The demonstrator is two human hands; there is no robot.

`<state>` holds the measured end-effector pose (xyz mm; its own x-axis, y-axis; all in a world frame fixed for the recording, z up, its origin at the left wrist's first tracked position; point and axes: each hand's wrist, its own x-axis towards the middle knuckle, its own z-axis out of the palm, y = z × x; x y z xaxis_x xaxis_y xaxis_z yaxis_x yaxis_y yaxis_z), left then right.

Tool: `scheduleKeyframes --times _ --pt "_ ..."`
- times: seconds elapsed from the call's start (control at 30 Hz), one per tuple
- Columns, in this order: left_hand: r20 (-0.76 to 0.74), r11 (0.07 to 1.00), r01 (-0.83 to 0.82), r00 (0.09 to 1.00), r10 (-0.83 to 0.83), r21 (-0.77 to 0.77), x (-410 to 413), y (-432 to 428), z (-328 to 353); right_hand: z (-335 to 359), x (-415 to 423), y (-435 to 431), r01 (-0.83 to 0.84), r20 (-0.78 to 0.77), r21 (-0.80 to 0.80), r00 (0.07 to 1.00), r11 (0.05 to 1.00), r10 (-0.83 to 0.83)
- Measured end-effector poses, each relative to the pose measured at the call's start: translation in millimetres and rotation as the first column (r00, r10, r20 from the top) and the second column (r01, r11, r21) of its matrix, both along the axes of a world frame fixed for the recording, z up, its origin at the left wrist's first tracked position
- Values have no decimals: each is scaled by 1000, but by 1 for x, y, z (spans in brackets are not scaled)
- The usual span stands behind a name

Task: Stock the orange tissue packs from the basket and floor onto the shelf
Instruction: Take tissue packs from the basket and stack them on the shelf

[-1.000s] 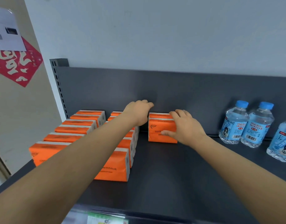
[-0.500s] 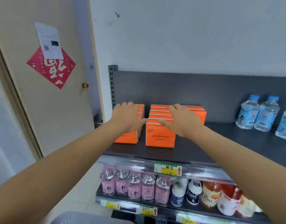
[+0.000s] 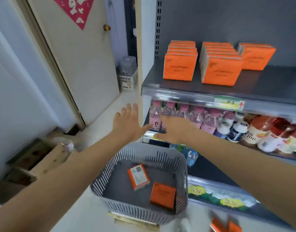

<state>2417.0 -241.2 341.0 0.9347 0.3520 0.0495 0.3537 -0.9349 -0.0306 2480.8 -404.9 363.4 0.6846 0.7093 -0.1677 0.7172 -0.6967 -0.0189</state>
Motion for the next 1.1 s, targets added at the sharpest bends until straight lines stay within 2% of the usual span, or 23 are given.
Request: scheduleKeyframes --times 0.17,0.33,0.53,0.63,0.7,0.83,0.97,1.1 --pt "-261 990 -57 965 23 -126 -14 5 -97 -92 -18 7 -29 -336 -298 939 954 -77" --pt "-497 979 -42 865 -64 -199 -21 13 -181 -172 -23 12 -41 -530 -366 830 930 -173" --pt "-673 955 -55 721 -165 -293 -20 21 -262 -259 -30 17 -34 -523 -404 829 914 -200" --pt "-714 948 -47 669 -205 -316 -12 23 -286 -292 -26 19 -33 -553 -434 798 900 -238" --pt "-713 946 -31 665 -222 -323 -5 24 -297 -305 -21 19 -34 -571 -441 781 897 -251" --pt "-737 976 22 652 -177 -216 2 19 -311 -327 -13 14 -58 -582 -472 770 880 -262" --pt "-749 986 -18 653 -114 -166 3 13 -317 -344 -11 7 -83 -564 -520 781 850 -268" --pt "-722 947 -168 686 -87 -273 6 12 -313 -338 -14 3 -52 -520 -506 814 861 -257"
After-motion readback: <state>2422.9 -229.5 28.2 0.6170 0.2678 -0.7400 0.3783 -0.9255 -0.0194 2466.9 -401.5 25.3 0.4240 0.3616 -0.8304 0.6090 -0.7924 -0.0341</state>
